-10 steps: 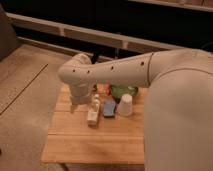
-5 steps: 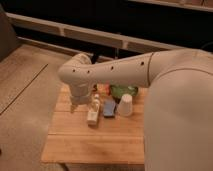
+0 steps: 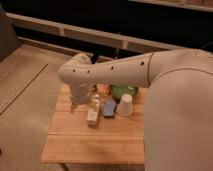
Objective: Place the ceramic cup over the eraser
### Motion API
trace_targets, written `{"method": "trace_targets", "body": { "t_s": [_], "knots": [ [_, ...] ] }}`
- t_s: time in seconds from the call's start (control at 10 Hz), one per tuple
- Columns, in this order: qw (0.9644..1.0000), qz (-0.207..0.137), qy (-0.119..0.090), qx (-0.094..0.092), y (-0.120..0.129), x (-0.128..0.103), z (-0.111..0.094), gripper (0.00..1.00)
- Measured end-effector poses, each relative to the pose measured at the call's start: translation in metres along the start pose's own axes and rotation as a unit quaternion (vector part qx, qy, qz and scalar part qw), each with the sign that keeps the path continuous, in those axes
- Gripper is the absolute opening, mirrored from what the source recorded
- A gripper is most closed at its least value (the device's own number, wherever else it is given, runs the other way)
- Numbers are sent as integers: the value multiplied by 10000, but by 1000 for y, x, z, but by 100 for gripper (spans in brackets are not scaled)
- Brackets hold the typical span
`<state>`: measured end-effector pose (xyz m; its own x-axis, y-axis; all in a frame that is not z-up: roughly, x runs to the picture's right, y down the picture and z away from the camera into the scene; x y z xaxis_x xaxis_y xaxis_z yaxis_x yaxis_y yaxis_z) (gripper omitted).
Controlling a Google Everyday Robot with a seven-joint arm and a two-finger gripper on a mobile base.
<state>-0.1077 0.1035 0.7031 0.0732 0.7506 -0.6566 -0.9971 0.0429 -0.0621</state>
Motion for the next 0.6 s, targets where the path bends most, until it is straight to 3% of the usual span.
{"method": "trace_targets", "body": {
  "t_s": [0.4,0.6],
  "knots": [
    [10000,0,0,0,0,0,0,65],
    [9999,-38,-125,72,-2,-5,-4,65]
  ]
}}
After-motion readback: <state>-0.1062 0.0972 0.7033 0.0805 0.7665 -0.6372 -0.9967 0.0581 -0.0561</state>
